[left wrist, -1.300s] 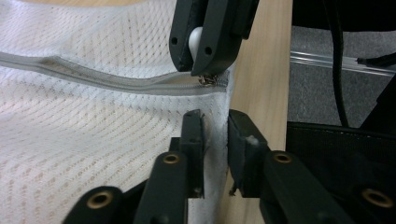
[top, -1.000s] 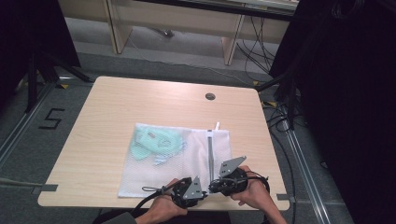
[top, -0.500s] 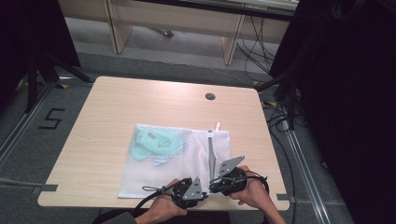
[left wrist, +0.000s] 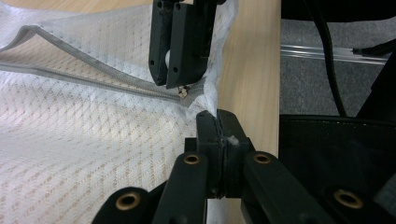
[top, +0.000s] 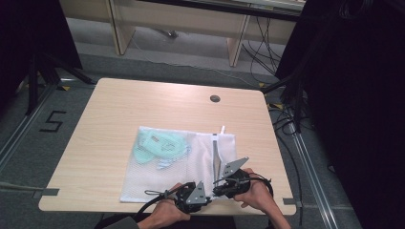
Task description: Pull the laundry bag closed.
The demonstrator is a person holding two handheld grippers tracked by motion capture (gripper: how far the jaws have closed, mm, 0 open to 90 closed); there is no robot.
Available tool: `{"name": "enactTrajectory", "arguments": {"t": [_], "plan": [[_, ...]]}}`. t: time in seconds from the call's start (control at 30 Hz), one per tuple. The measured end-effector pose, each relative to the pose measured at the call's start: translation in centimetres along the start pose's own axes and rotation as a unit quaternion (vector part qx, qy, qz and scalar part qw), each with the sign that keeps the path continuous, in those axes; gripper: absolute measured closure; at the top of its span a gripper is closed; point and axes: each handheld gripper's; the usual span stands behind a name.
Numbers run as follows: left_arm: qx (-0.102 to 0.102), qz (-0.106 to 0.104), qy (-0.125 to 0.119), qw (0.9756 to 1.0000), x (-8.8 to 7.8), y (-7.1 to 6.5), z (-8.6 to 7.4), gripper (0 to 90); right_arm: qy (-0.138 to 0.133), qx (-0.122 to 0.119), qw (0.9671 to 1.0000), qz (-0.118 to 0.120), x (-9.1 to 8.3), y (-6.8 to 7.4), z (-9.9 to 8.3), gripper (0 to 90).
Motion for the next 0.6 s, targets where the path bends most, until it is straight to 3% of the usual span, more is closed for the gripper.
{"name": "enactTrajectory", "arguments": {"t": [0.23, 0.4, 0.47, 0.5, 0.53, 0.6], "plan": [[-0.001, -0.001, 0.001, 1.0000, 0.03, 0.03, -0.11, 89.1, 0.001, 0.007, 1.0000, 0.006, 0.32, -0.41, 0.16, 86.4], [0.005, 0.001, 0.007, 1.0000, 0.02, 0.27, -0.20, 89.1, 0.016, -0.002, 0.9999, -0.006, 0.71, -0.37, 0.54, 86.3], [-0.003, 0.001, 0.003, 1.0000, 0.05, 0.22, -0.22, 89.2, 0.014, -0.002, 0.9999, -0.008, 0.80, -0.46, 0.62, 86.3], [0.005, 0.003, 0.005, 1.0000, -0.01, 0.34, -0.26, 89.2, 0.015, -0.003, 0.9999, -0.006, 0.83, -0.49, 0.65, 86.4], [0.001, 0.002, 0.002, 1.0000, 0.02, 0.23, -0.29, 89.2, 0.020, -0.004, 0.9998, -0.007, 0.79, -0.44, 0.77, 86.3], [0.024, 0.006, 0.009, 0.9997, -0.14, 0.07, -0.10, 89.2, 0.023, -0.010, 0.9996, -0.012, 0.91, -0.42, 0.90, 86.4]]}}
Point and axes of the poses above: each handheld gripper's, and its own axes: x roughly forward along the jaws, z roughly out of its top, y roughly to its left, and after that the axes turned 9 degrees about z, right-handed
